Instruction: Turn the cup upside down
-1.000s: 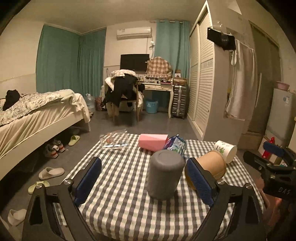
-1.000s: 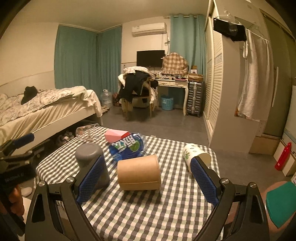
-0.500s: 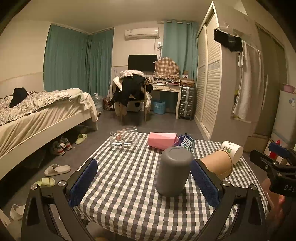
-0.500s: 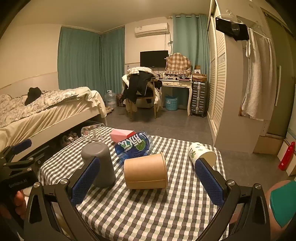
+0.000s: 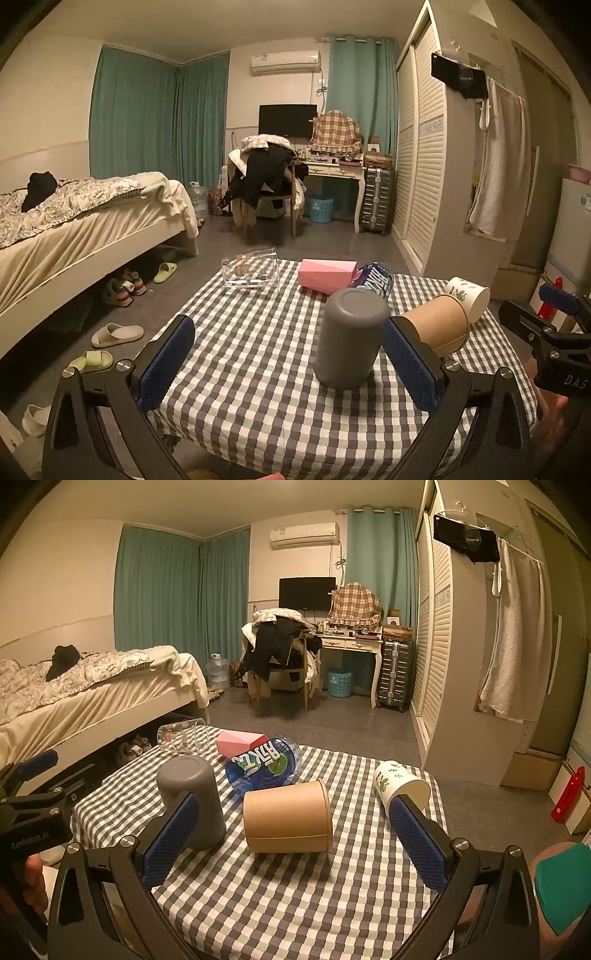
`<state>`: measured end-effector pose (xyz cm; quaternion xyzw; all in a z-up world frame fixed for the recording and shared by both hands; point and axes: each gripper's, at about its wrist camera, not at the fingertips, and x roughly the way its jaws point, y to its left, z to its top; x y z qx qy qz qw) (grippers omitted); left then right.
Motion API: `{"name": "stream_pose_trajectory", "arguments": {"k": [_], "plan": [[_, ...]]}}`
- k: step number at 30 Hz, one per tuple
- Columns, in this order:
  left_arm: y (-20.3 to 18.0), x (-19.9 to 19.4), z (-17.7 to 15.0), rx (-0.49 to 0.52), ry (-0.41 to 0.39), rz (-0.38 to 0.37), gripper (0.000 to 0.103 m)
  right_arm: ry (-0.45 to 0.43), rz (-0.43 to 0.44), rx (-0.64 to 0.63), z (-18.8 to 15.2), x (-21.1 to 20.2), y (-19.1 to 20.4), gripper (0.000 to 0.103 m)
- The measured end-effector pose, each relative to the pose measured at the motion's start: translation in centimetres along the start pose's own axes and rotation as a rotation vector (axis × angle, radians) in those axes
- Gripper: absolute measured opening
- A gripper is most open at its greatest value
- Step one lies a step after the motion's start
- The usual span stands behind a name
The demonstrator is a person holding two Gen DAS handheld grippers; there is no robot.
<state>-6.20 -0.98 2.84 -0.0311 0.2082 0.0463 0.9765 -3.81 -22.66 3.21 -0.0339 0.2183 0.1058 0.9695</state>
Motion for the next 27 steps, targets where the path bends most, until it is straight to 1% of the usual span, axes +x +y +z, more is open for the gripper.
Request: {"name": "stream_pose_trajectory", "arguments": {"k": [27], "plan": [[0.09,-0.01,-0.53,0.005,0.02,0.0,0.103,0.01,-0.009,-0.008,-0.16,0.16,0.02,0.103]]}}
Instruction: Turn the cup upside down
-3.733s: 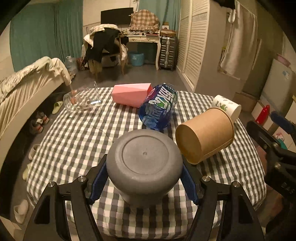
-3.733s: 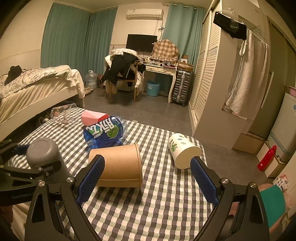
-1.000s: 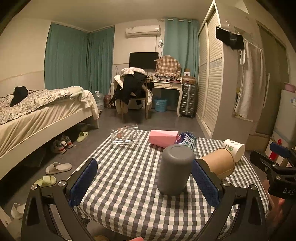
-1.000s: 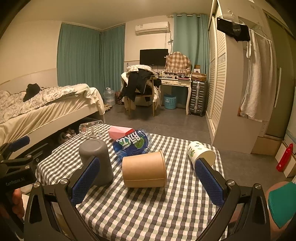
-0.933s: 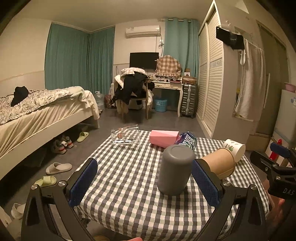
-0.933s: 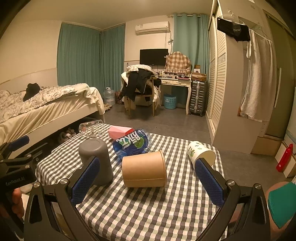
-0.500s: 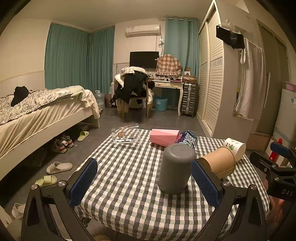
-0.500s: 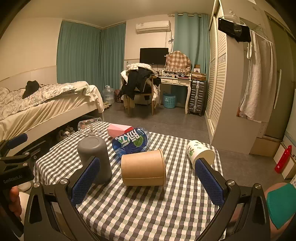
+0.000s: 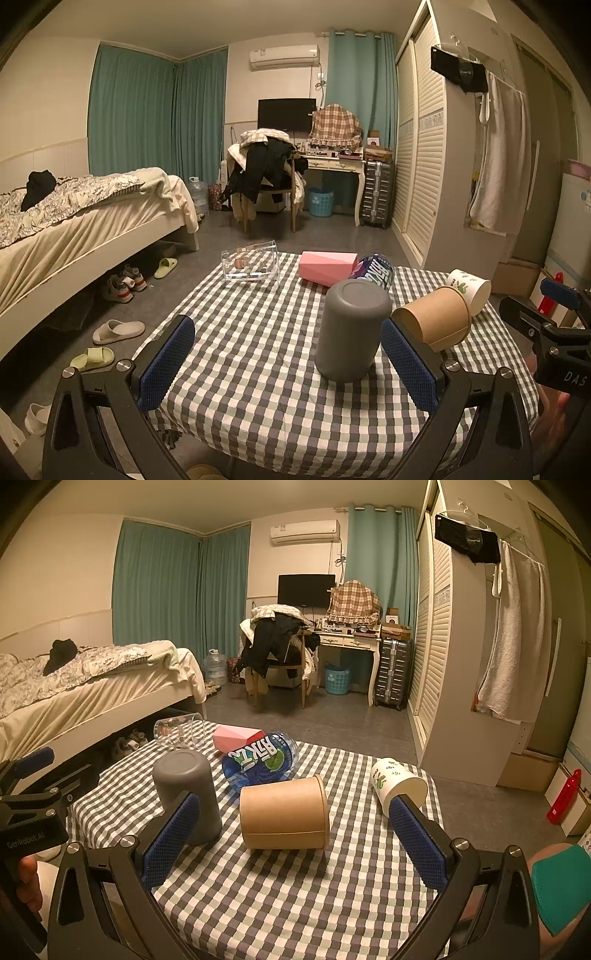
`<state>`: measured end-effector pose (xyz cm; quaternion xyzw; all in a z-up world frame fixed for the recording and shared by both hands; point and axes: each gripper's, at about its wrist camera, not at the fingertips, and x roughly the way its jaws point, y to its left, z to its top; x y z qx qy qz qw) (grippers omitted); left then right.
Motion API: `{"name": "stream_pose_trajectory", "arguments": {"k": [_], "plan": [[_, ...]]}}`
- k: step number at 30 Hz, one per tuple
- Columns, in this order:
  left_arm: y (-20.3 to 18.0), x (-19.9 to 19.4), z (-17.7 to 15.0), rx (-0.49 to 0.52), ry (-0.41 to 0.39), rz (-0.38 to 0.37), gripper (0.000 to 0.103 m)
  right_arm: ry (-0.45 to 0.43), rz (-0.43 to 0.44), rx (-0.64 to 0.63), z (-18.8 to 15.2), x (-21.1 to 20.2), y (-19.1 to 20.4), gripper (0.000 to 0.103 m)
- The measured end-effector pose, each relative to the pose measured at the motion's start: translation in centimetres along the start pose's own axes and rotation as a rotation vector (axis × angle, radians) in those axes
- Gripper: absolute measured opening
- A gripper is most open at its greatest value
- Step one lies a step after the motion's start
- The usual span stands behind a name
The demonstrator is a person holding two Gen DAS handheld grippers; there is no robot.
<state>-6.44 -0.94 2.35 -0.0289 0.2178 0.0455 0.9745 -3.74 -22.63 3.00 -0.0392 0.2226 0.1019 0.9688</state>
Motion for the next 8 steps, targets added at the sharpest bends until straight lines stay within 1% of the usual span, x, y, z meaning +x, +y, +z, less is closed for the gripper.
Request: {"name": "stream_pose_trajectory", "arguments": {"k": [8], "plan": [[0.02,-0.16,0.01,-0.002,-0.011,-0.003,0.103,0.007,-0.005,0.001,-0.22,0.07,-0.34,0.103]]}}
